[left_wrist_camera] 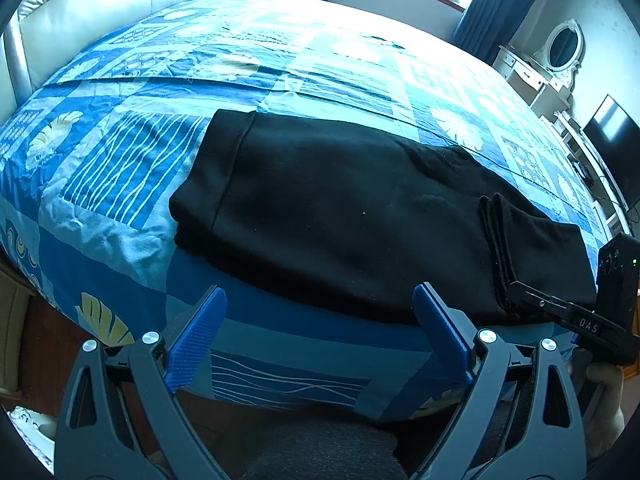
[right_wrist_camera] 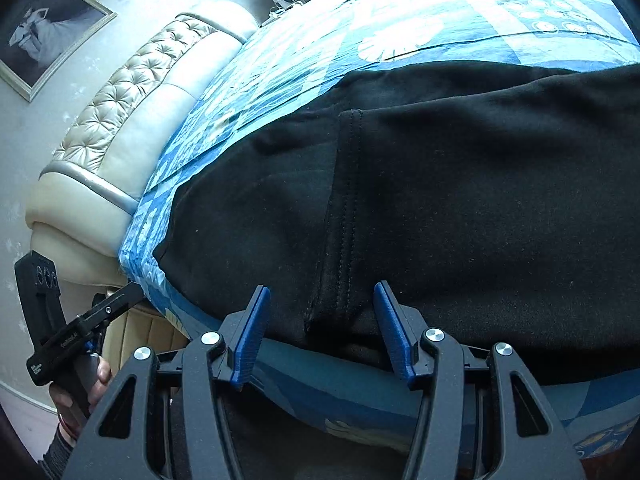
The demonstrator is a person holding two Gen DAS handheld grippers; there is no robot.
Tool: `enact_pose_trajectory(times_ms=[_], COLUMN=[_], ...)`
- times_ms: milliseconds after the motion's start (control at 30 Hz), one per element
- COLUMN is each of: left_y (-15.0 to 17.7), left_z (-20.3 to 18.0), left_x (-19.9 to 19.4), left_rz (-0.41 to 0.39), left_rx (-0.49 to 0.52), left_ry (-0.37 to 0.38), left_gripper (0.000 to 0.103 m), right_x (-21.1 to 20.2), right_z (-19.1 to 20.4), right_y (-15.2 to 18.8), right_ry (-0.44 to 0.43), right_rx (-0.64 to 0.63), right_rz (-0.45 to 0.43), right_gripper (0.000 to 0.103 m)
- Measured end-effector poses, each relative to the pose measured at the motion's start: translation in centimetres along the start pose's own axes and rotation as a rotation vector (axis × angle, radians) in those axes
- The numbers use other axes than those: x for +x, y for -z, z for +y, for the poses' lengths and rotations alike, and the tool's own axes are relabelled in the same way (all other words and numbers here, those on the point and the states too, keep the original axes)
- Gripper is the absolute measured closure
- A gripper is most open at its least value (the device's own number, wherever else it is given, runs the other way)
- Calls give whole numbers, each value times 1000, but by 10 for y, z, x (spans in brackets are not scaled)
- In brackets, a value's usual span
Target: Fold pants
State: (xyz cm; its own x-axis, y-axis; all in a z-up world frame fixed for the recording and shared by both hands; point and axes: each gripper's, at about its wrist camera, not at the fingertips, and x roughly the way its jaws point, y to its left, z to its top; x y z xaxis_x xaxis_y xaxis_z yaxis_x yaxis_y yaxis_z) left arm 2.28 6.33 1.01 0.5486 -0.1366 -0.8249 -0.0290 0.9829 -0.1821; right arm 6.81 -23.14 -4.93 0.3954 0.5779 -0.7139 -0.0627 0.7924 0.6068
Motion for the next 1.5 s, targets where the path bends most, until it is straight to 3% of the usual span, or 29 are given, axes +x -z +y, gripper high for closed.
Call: enact_pose_trajectory(times_ms=[267,467,600,833,933,1133,1167,1233,1300,1500], left_y=[1,1,1,2,3,5,5,6,6,8], left_z=[-4,-4,-3,-5,-6,-8,-8,-8,-8,-10], left_x=[-1,0,2,5,7,10,10,11,12,14], left_rz=[-7,0,8,22,32,48,51,56,60,73], left_rx=[25,24,20,24,29,36,35,32,30,31], left_ry=[-7,-6,-1,4,9,13,14,14,14,18], left_gripper=[9,9,9,9,9,9,9,9,9,9], right_x=[-12,-63,-109,-161,-157,-118,-115,-108,-101,-103], right_z=[0,-18,-55,-172,-206,-233,-234,-235,-237,-240], right_y=[0,-14,-33,-57,-64,-75,-75,-76,-74,-70], right_ry=[-65,-133,-67,108,131,-27,-33,-56,-29,-42], right_rx=[12,34,61,309,363,432,432,432,433,434], right_rz=[-26,-113,-222,-390,-368,-262,-265,-255,-226,-231], right_gripper=[40,40,38,38,38,38,40,64,74,74])
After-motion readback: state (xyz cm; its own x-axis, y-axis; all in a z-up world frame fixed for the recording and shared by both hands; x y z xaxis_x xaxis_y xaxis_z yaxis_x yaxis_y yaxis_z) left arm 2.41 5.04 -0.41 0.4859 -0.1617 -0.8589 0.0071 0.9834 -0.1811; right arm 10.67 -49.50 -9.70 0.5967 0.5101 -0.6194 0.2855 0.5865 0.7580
